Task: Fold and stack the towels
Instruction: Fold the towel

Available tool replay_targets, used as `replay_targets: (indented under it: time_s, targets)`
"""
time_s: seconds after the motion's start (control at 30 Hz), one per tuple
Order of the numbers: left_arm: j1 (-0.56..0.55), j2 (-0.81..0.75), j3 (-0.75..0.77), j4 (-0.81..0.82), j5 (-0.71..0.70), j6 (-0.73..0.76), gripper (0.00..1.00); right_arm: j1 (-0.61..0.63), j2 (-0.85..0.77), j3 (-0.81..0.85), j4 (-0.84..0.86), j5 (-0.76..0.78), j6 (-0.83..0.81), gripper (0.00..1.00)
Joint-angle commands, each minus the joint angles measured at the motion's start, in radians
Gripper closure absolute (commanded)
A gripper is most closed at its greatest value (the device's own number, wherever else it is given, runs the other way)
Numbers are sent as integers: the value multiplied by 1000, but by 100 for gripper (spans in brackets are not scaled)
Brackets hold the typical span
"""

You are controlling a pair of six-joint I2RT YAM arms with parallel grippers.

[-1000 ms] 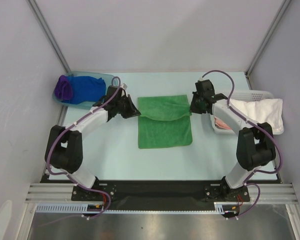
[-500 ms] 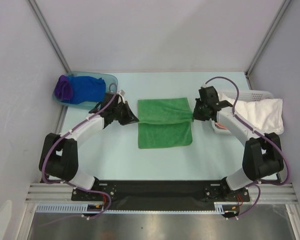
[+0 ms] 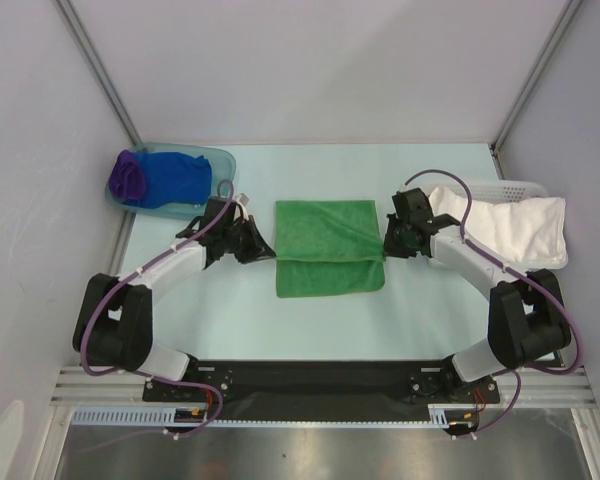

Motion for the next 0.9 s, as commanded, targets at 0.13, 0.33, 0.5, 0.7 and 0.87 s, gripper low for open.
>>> replay_targets:
  time_s: [0.13,0.33,0.5,0.7,0.87]
  targets:
    - [3,-32,-34,34,34,22,100,4,-36,-17,23,-7,12,100]
    - [3,-56,-11,4,37,31,100,1,-51,14,4,-2,8,100]
    - [3,-92,14,-30,31,43,100,-14,-76,30,-19,-2,-2,100]
    - [3,-109,-11,-24,40,35,100,-16,-88,21,-26,-4,1,100]
    - [3,-130,-39,-20,40,32,100,-17,-99,-8,-22,-7,4,100]
